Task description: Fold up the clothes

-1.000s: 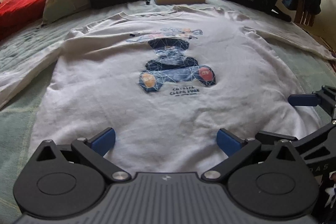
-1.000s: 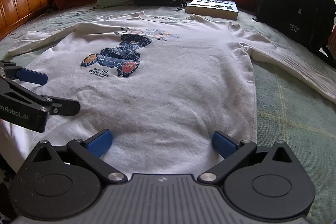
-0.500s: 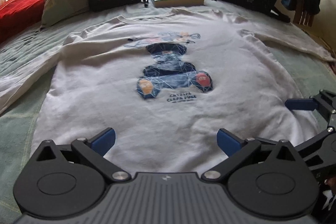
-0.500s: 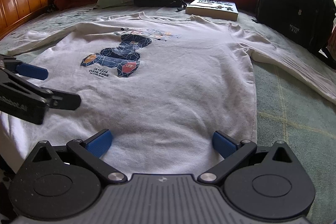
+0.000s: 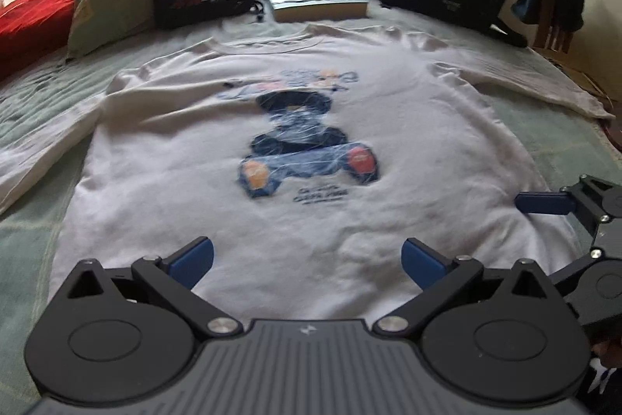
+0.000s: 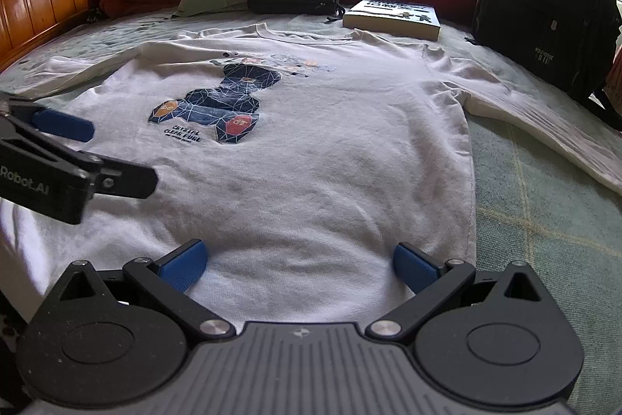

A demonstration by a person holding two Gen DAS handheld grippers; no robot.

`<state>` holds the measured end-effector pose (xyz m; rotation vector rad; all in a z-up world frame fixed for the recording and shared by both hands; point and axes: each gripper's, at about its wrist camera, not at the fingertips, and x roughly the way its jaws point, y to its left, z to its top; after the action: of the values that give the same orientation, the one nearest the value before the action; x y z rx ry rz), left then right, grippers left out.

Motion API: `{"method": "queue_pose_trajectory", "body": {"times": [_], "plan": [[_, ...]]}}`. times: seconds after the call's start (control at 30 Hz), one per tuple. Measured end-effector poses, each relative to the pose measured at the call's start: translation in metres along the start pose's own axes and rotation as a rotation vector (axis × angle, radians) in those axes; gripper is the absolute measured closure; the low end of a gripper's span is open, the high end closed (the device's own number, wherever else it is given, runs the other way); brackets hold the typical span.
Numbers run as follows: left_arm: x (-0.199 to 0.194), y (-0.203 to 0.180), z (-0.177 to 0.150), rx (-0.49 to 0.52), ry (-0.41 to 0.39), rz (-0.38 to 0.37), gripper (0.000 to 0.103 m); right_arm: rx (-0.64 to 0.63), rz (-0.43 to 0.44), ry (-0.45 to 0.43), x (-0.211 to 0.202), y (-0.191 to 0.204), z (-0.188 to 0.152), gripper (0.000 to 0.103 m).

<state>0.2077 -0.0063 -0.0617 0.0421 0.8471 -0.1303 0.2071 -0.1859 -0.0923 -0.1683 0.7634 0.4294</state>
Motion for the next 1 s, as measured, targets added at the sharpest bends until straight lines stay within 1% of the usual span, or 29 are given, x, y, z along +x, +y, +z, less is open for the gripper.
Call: {"method": "queue_pose_trajectory", "body": {"times": [0.1,0.2,0.37,0.43,0.53,0.63,0.8,1.0], "plan": [[0.007,-0.006,-0.002,0.014,0.025,0.005,0.001,0.000,0.000,0.000,0.000,0.000,0.000,0.000],[0.011,-0.003,-0.009,0.024,0.044,0.035,0.001,0.000,-0.001,-0.001,0.000,0.001,0.000,0.000],[0.000,0.012,-0.015,-0.003,0.058,0.064,0.001,0.001,-0.001,-0.003,0.000,0.001,0.000,0.000],[-0.005,0.015,-0.014,-0.014,0.050,0.074,0.001,0.002,0.000,-0.002,0.000,0.000,0.001,0.000],[-0.008,0.015,-0.012,-0.018,0.029,0.068,0.001,0.004,0.000,0.004,-0.002,0.000,0.002,0.000],[-0.001,0.013,-0.014,-0.018,0.056,0.072,0.001,0.000,-0.013,0.012,-0.008,0.001,0.006,0.000],[-0.002,0.012,-0.017,-0.017,0.047,0.072,0.001,-0.007,-0.037,0.001,-0.019,0.002,0.009,0.000],[-0.008,0.013,-0.010,-0.031,0.001,0.038,0.001,-0.026,-0.045,-0.006,-0.024,0.006,0.011,0.000]]}}
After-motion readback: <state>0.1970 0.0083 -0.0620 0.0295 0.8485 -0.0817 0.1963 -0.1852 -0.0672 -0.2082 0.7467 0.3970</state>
